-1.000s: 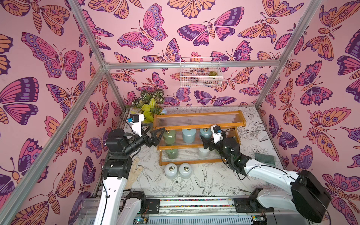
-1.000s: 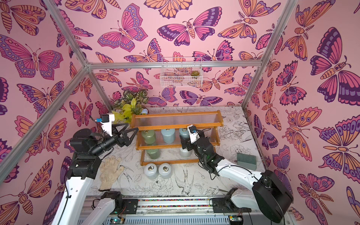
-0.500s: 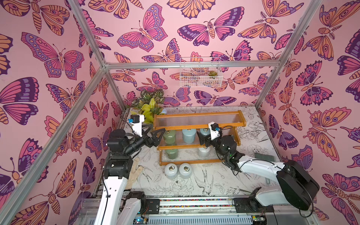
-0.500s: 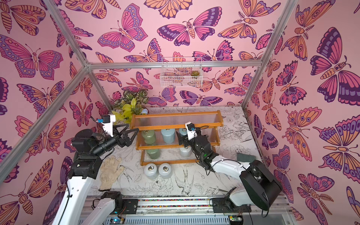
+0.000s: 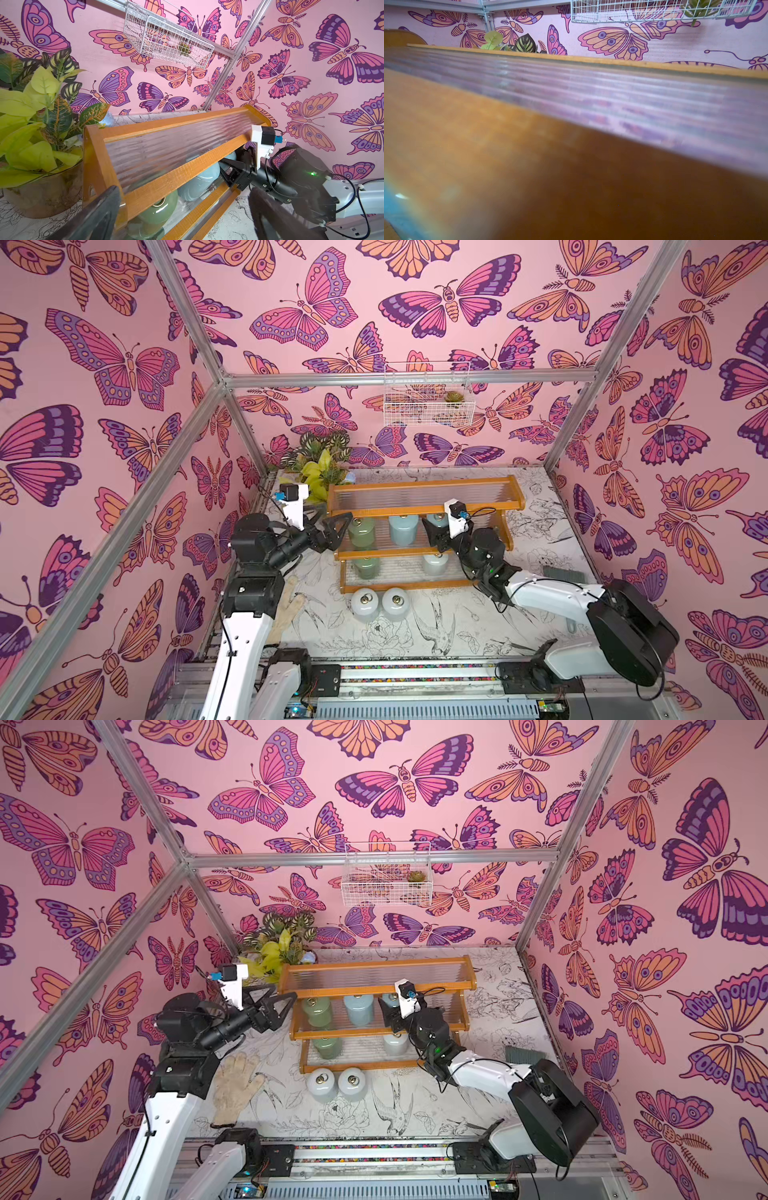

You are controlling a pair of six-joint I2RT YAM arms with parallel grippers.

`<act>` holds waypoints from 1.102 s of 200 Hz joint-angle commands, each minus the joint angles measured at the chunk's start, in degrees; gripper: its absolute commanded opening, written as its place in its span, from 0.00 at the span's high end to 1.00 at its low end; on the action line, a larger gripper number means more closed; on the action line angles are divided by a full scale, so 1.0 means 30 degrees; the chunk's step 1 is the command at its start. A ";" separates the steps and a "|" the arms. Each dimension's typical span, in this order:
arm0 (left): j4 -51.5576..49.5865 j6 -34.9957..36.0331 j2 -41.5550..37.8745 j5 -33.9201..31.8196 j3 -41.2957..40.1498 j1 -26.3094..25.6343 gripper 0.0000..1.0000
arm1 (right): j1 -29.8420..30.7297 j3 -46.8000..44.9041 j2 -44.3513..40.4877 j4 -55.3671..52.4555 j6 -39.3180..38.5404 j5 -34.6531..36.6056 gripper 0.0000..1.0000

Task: Remove the tea canisters from the shelf
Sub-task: Pick up the tea canister from the shelf.

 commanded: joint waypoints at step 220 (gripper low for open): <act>0.0334 0.0311 -0.0237 -0.0869 -0.0046 -0.0092 0.01 | 0.1014 -0.3872 -0.6083 -0.5366 0.0606 -1.0686 0.56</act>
